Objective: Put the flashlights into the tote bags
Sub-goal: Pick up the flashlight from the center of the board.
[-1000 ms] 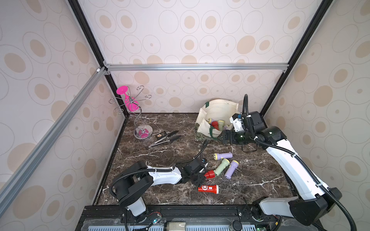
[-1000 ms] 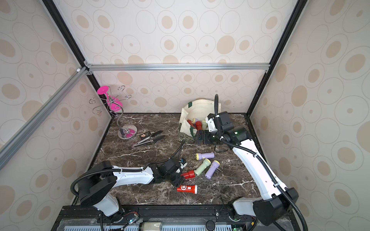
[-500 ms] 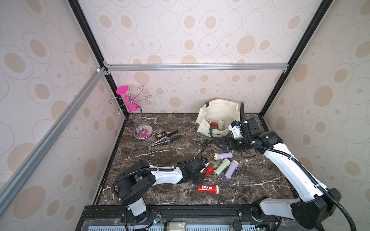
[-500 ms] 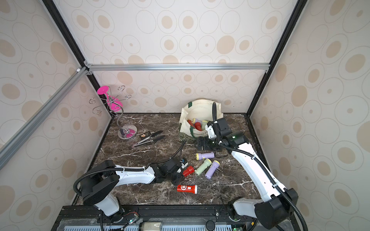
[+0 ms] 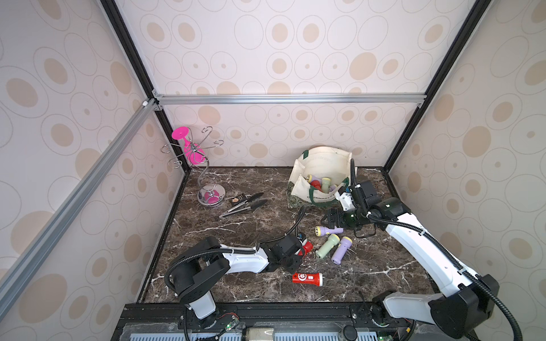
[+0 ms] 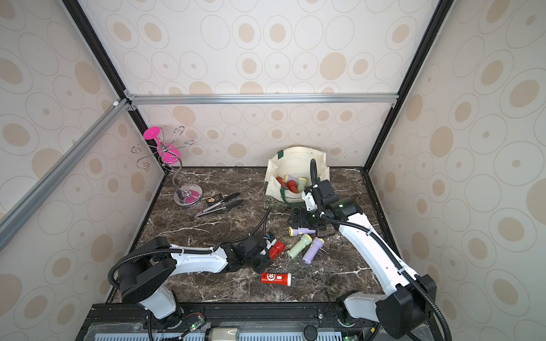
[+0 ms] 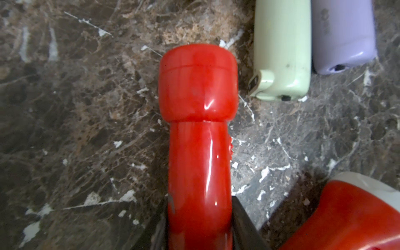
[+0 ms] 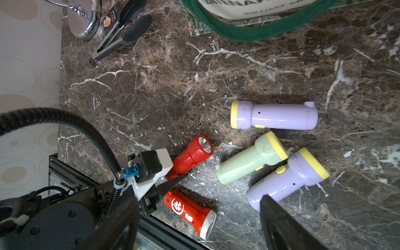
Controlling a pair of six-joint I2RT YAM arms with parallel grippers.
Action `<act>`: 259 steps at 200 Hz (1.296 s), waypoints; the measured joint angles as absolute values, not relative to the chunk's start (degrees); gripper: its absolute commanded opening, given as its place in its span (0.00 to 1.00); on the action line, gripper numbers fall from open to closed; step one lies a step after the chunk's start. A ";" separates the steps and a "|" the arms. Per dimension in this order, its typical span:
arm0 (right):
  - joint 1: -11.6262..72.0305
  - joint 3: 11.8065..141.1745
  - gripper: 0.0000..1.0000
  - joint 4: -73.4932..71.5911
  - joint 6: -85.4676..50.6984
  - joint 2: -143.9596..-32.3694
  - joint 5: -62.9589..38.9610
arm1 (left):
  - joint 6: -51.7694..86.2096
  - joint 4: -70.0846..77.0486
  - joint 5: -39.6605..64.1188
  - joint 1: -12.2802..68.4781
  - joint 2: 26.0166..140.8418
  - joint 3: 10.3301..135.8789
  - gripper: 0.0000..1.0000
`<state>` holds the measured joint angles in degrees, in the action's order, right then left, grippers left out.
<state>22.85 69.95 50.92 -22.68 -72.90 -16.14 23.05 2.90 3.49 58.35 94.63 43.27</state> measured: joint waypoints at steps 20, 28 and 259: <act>22.85 69.95 0.85 50.65 -22.65 -72.90 -16.91 | 25.17 4.71 3.11 58.35 93.56 42.28 0.13; 22.85 69.95 0.84 50.52 -22.61 -72.90 -17.21 | 26.13 5.85 3.01 58.35 92.90 41.85 0.12; 23.16 65.45 0.73 38.81 -28.08 -74.15 -33.26 | 40.47 30.81 7.57 58.41 81.10 38.48 0.08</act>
